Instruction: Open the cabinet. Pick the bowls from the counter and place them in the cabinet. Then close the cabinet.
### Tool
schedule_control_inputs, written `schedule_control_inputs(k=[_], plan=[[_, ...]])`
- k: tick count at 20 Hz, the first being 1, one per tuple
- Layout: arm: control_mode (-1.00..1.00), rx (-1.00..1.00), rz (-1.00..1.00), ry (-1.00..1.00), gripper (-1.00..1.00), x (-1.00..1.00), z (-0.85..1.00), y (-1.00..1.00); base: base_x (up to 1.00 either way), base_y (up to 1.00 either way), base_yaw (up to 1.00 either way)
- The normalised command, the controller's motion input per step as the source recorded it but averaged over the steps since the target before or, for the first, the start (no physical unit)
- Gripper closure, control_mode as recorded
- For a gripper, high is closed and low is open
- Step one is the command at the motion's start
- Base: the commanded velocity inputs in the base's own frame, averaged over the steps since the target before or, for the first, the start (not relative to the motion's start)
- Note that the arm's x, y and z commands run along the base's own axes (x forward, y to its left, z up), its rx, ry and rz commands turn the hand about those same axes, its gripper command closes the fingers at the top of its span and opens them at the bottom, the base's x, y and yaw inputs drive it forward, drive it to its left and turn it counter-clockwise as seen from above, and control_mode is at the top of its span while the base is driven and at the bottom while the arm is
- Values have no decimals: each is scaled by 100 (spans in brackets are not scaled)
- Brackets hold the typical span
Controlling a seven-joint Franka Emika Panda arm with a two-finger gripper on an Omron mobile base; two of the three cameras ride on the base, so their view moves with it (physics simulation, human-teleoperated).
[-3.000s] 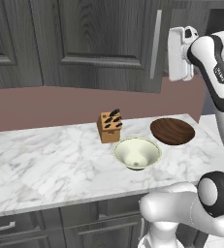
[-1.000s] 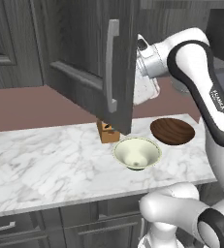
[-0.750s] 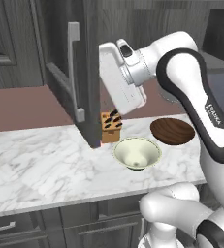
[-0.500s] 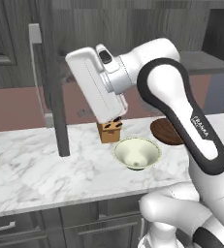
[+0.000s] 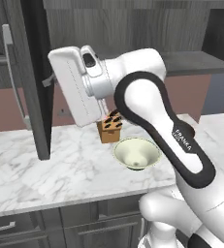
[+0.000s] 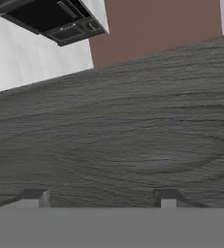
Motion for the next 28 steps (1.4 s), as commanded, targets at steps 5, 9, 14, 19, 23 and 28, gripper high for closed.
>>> schedule_control_inputs(k=[5,9,14,19,23,28], plan=[[-100,0,-26,5,-100,-59,8,-91,0,0,0],[-100,0,-36,27,-100,-53,18,-100,0,0,0],[-100,1,-45,47,-100,-31,25,-99,0,0,0],[-100,6,-53,50,-100,-28,8,-81,0,0,0],[-100,5,-61,42,-100,-33,-9,-50,0,0,0],[-100,7,-54,25,-100,0,-44,-19,0,0,0]])
